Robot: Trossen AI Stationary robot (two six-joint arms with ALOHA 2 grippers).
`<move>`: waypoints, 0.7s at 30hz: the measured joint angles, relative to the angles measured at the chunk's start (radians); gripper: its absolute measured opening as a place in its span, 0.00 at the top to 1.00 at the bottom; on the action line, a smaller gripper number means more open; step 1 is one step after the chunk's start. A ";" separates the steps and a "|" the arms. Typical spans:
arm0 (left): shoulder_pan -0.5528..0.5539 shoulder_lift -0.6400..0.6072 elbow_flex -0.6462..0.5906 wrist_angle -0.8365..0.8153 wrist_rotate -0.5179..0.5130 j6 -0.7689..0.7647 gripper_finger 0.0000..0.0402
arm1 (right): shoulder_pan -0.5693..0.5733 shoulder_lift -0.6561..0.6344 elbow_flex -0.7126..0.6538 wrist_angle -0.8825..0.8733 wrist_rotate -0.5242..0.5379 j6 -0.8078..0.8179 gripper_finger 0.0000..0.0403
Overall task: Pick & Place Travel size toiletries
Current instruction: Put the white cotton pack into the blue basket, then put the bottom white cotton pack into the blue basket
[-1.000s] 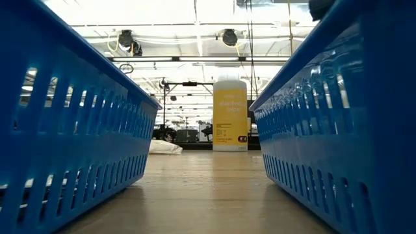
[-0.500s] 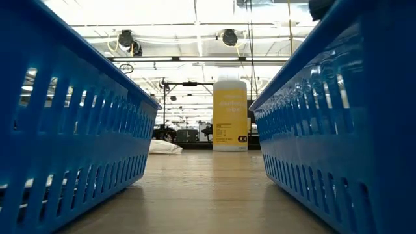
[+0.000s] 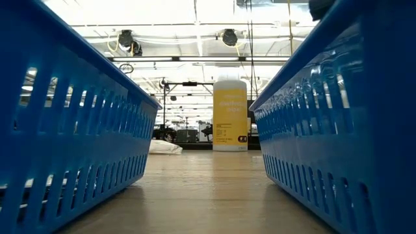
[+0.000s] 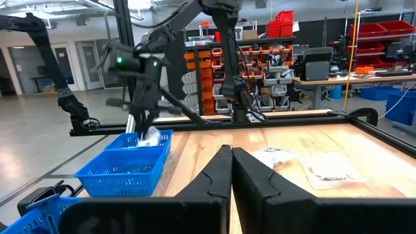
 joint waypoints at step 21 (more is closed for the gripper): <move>0.076 -0.204 0.001 -0.079 -0.323 0.003 0.97 | 0.000 0.000 0.000 0.000 0.000 0.000 0.99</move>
